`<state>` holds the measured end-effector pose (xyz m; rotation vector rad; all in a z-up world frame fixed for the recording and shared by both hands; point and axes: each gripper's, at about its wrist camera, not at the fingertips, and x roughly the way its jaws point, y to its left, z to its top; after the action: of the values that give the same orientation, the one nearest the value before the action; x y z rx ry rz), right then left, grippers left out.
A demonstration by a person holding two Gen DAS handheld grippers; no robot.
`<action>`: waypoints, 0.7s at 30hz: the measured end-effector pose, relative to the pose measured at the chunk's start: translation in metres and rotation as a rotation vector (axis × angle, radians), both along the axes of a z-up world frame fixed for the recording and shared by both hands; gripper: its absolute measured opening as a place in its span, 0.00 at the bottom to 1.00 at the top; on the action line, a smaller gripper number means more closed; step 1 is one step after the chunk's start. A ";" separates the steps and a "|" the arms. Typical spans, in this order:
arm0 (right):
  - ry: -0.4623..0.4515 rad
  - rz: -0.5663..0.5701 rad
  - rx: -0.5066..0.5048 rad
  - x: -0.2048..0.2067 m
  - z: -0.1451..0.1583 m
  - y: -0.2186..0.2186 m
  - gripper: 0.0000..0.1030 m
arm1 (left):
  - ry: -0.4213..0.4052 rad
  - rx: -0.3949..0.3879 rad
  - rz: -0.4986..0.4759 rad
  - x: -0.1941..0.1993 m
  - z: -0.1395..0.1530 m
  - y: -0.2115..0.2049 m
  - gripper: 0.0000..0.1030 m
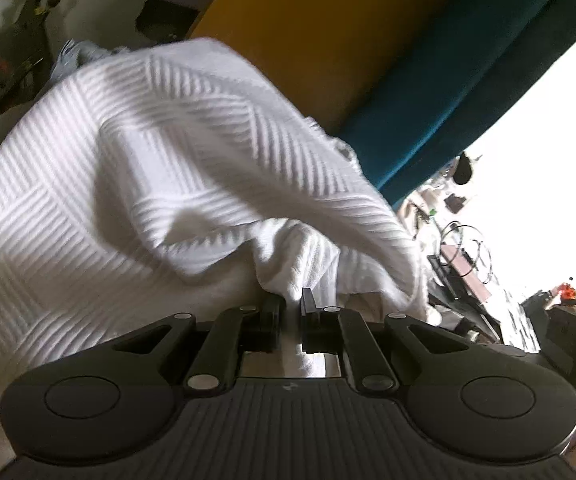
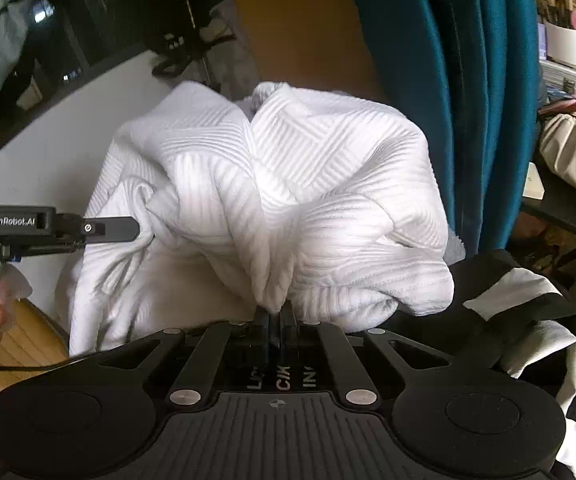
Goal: Fold clothes
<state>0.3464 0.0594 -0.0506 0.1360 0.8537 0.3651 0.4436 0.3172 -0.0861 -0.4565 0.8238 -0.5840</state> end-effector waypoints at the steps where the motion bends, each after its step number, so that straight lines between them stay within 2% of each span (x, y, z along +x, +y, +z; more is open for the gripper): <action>1: 0.002 0.005 -0.012 -0.002 0.000 0.003 0.06 | 0.007 0.002 0.001 0.000 -0.002 0.000 0.10; 3: 0.005 0.033 -0.036 -0.001 0.008 0.003 0.14 | 0.021 0.005 0.004 0.001 -0.006 0.000 0.10; 4: -0.007 0.048 -0.046 -0.002 0.015 0.003 0.28 | 0.027 0.006 0.005 0.001 -0.007 0.000 0.10; 5: -0.019 0.064 -0.057 -0.003 0.022 0.002 0.36 | 0.034 0.008 0.006 0.001 -0.009 0.000 0.10; 7: -0.079 0.052 -0.058 -0.005 0.041 -0.004 0.70 | 0.048 0.011 0.009 0.002 -0.013 0.000 0.11; 8: -0.112 0.039 -0.057 -0.005 0.050 -0.007 0.76 | 0.052 0.008 0.009 0.002 -0.014 0.000 0.11; 10: -0.148 0.017 -0.053 -0.001 0.063 -0.012 0.95 | 0.058 -0.005 0.010 0.003 -0.017 0.002 0.11; 14: -0.128 0.026 -0.120 0.023 0.049 -0.001 0.99 | 0.067 -0.031 0.005 0.004 -0.019 0.006 0.15; 15: -0.118 0.034 -0.152 0.031 0.040 0.005 0.99 | 0.054 -0.030 -0.011 0.002 -0.016 0.008 0.21; 17: -0.092 0.051 -0.208 0.046 0.021 0.018 0.99 | 0.018 -0.021 -0.054 -0.003 -0.007 0.011 0.39; 19: -0.072 0.062 -0.249 0.056 0.004 0.029 0.99 | -0.018 -0.013 -0.098 -0.008 0.001 0.015 0.80; 21: -0.070 0.092 -0.288 0.064 -0.008 0.042 0.98 | -0.085 0.033 -0.116 -0.019 0.009 0.030 0.91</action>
<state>0.4107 0.1010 -0.0591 -0.1828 0.8358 0.3273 0.4244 0.3472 -0.0771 -0.3533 0.7812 -0.6913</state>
